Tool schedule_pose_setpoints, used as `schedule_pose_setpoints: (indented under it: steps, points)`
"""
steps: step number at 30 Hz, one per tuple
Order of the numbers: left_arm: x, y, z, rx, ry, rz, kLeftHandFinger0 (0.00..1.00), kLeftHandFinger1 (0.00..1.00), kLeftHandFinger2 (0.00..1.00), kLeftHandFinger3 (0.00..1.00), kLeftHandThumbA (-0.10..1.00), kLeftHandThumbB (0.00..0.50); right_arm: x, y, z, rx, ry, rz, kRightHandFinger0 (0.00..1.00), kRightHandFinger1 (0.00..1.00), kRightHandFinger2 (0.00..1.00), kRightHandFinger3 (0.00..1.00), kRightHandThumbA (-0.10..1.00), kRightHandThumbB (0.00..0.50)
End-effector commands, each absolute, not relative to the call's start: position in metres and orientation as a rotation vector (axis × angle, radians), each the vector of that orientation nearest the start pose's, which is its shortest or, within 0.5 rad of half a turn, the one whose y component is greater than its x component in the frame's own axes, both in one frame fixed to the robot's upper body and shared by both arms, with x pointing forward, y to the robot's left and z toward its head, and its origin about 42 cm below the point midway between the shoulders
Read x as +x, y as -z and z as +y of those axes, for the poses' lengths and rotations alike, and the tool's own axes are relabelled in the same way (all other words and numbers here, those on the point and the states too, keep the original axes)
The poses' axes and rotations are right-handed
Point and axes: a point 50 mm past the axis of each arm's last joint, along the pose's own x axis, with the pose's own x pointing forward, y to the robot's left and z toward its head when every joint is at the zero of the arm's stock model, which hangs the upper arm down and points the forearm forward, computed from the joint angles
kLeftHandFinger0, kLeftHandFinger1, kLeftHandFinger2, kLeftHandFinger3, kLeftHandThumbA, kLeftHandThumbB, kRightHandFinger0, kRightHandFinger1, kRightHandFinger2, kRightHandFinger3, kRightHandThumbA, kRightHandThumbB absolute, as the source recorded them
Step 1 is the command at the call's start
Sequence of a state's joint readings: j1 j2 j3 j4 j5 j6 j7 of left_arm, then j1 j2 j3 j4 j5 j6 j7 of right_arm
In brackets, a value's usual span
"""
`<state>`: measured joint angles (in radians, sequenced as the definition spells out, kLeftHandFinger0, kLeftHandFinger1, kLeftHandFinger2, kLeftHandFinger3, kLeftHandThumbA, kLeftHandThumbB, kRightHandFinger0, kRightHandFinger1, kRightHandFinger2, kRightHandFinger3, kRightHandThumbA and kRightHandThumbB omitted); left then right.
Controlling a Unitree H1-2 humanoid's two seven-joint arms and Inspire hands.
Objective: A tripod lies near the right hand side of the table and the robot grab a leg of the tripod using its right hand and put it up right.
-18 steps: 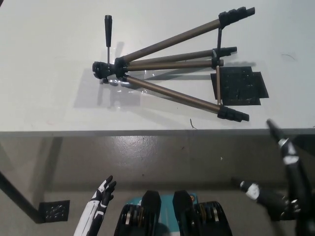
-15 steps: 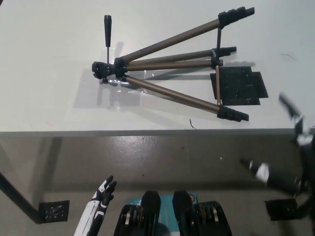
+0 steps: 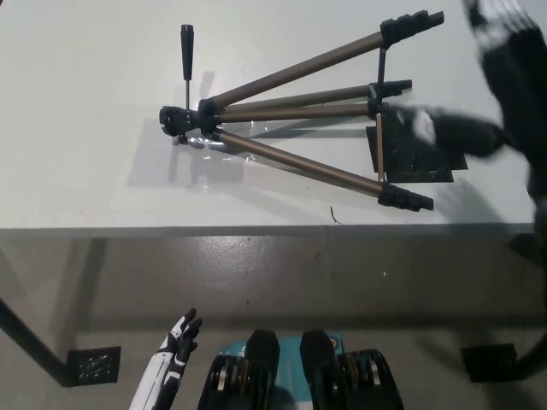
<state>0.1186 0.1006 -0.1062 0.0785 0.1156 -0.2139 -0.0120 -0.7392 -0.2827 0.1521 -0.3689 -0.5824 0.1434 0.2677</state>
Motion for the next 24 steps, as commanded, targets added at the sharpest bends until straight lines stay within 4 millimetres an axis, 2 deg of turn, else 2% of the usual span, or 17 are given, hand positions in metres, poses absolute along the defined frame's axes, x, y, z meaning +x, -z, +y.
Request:
schedule_pose_setpoints:
  steps: [1, 3, 4, 8, 13, 20, 24]
  points:
    - [0.233, -0.064, 0.225, 0.237, 0.139, -0.114, 1.00, 1.00, 1.00, 1.00, 1.00, 0.366, 0.425, -0.485, -0.135, -1.245, -0.193, -0.650, 1.00, 1.00, 1.00, 1.00, 0.99, 0.500]
    - [0.233, -0.063, 0.225, 0.241, 0.143, -0.120, 1.00, 1.00, 1.00, 1.00, 1.00, 0.360, 0.438, -0.492, -0.124, -1.302, -0.220, -0.603, 1.00, 1.00, 1.00, 1.00, 1.00, 0.500]
    - [0.233, -0.064, 0.225, 0.250, 0.146, -0.124, 1.00, 1.00, 1.00, 1.00, 1.00, 0.361, 0.450, -0.495, -0.115, -1.338, -0.244, -0.558, 1.00, 1.00, 1.00, 1.00, 0.97, 0.500]
    - [0.230, -0.062, 0.227, 0.243, 0.147, -0.108, 1.00, 1.00, 1.00, 1.00, 1.00, 0.383, 0.485, -0.499, -0.087, -1.428, -0.302, -0.430, 1.00, 1.00, 1.00, 1.00, 0.92, 0.500]
    - [0.224, -0.060, 0.228, 0.242, 0.142, -0.088, 1.00, 1.00, 1.00, 1.00, 1.00, 0.400, 0.518, -0.493, -0.062, -1.518, -0.334, -0.306, 1.00, 1.00, 1.00, 1.00, 0.90, 0.500]
    - [0.226, -0.061, 0.230, 0.251, 0.147, -0.094, 1.00, 1.00, 1.00, 1.00, 1.00, 0.409, 0.546, -0.492, -0.046, -1.623, -0.325, -0.168, 1.00, 1.00, 1.00, 1.00, 0.87, 0.500]
    - [0.225, -0.061, 0.229, 0.256, 0.152, -0.095, 1.00, 1.00, 1.00, 1.00, 1.00, 0.402, 0.556, -0.483, -0.043, -1.634, -0.330, -0.104, 1.00, 1.00, 1.00, 1.00, 0.86, 0.500]
